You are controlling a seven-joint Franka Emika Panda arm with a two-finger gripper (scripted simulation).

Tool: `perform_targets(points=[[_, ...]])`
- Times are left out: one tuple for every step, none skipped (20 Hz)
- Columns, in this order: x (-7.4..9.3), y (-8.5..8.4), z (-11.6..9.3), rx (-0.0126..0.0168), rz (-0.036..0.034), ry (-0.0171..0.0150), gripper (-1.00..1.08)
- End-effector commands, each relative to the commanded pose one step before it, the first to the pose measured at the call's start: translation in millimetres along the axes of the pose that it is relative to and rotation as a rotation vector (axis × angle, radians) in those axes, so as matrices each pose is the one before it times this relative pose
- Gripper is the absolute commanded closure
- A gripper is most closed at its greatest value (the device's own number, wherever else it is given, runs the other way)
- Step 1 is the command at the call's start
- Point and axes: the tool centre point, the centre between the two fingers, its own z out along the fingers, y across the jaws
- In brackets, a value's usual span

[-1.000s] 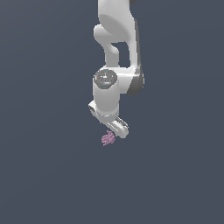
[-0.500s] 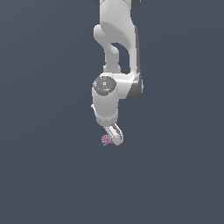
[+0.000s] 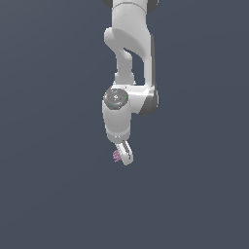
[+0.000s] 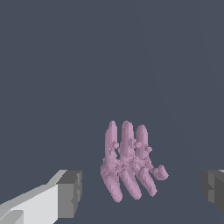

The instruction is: Pick up the object and move it to a goal position.

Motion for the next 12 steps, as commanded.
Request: perform_targets(points=[[0.63,-0.40,1.10,0.00045,0.01863,0.00120,-0.92],[0.12,-0.06,0.24,0.00004,0.00358,0.00022,-0.92],[0.05,-0.05,0.15,0.00002,0.00212,0.00013,-0.92],[0.01,-0.02,0.05,0.00001,0.00069,0.00004,-0.92],[-0.18,0.14,-0.17,-0.00028,-0.00461,-0.00035,-0.92],[-0.03,0.00,0.40,0.00000,0.00000,0.00000,-0.92],[-0.08,-0.01,1.20,0.00000,0.00000,0.00000,-0.92],[-0.13,-0.01,2.00,0.00000,0.00000,0.00000,-0.92],[0.22,0.17,2.76,0.00003,0.00069,0.00003,-0.92],[-0.24,-0.01,3.57,0.00000,0.00000,0.00000,-0.92],[0.28,0.27,4.31,0.00003,0.00098,0.00004,-0.92],[-0.07,0.16,5.08,0.00001,0.00049,0.00002,-0.92]])
